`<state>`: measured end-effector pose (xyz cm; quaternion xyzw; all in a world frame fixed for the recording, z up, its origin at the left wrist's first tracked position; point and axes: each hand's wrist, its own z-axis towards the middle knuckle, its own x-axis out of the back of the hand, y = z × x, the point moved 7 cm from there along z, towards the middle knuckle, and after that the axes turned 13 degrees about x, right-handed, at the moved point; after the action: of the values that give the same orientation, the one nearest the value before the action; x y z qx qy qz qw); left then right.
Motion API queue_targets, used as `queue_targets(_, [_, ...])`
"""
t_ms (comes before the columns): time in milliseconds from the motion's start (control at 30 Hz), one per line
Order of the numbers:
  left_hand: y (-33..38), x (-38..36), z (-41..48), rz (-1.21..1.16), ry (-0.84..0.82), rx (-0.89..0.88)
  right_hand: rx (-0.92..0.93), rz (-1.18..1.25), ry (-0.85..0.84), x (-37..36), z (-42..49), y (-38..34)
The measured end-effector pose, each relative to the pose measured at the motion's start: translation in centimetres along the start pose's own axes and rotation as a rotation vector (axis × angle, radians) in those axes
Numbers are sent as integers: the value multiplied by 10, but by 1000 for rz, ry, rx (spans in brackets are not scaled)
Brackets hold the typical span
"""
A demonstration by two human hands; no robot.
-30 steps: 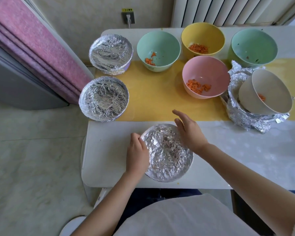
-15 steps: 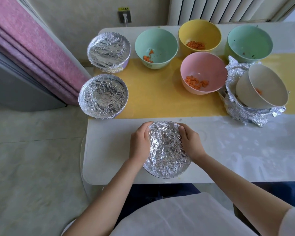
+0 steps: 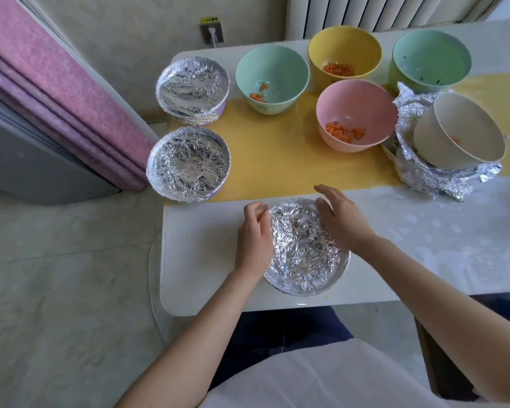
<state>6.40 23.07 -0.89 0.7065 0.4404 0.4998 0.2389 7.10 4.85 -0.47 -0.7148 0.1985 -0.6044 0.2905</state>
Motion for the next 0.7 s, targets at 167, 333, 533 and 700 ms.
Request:
queue_targets(167, [-8,3,-7,-7,49,19,140,-67,-177,-9,27,-28])
queue_targets(333, [-6,7,-9,20,131,3,158,-113,-349,-26,42,-41])
queue_targets(533, [-6,9,-9,85,187,3,215,-169,-329,-27,46,-44])
queue_targets(700, [-4,8,-10,129,199,0,229,-221,-322,-22,40,-53])
